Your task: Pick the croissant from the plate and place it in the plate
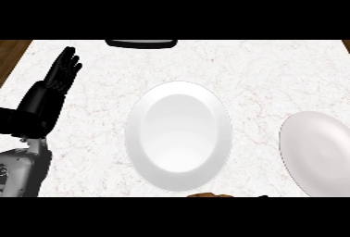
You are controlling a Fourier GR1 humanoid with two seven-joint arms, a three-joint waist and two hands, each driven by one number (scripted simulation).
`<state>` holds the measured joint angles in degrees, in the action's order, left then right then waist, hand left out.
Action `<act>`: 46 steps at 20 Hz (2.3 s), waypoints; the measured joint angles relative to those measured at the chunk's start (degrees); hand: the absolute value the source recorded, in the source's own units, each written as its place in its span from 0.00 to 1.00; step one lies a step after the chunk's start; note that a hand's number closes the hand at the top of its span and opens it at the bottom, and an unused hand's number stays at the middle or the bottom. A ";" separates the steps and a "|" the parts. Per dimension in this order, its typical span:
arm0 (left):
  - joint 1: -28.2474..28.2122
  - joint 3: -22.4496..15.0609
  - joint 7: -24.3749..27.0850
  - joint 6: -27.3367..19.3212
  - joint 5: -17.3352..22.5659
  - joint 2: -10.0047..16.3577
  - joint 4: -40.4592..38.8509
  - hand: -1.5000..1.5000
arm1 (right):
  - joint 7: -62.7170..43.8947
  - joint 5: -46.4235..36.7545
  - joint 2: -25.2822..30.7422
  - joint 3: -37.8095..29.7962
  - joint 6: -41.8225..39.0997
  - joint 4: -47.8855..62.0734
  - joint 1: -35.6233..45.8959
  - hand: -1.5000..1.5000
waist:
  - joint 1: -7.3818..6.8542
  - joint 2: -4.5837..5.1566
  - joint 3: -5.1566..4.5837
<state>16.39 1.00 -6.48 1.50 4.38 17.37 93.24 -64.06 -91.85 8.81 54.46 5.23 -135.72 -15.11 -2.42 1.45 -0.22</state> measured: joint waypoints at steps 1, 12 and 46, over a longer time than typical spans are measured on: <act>0.36 0.24 -0.08 0.18 0.19 0.21 -0.04 0.50 | 0.00 0.96 -0.29 -1.11 0.00 0.60 0.65 1.00 | -0.24 0.08 0.00; 1.81 -0.25 -0.44 0.60 0.19 -0.27 -0.82 0.50 | -0.50 11.31 -6.38 -15.53 2.08 18.71 13.92 0.00 | -1.77 0.39 0.16; -2.72 3.11 -0.35 1.21 0.05 0.54 0.28 0.50 | 3.83 22.78 -8.27 -24.40 47.04 29.54 20.52 0.00 | 2.85 -1.73 0.22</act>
<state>13.67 4.11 -6.83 2.71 4.43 17.91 93.52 -60.23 -69.07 0.54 30.06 52.27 -106.19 5.41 0.44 -0.29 0.00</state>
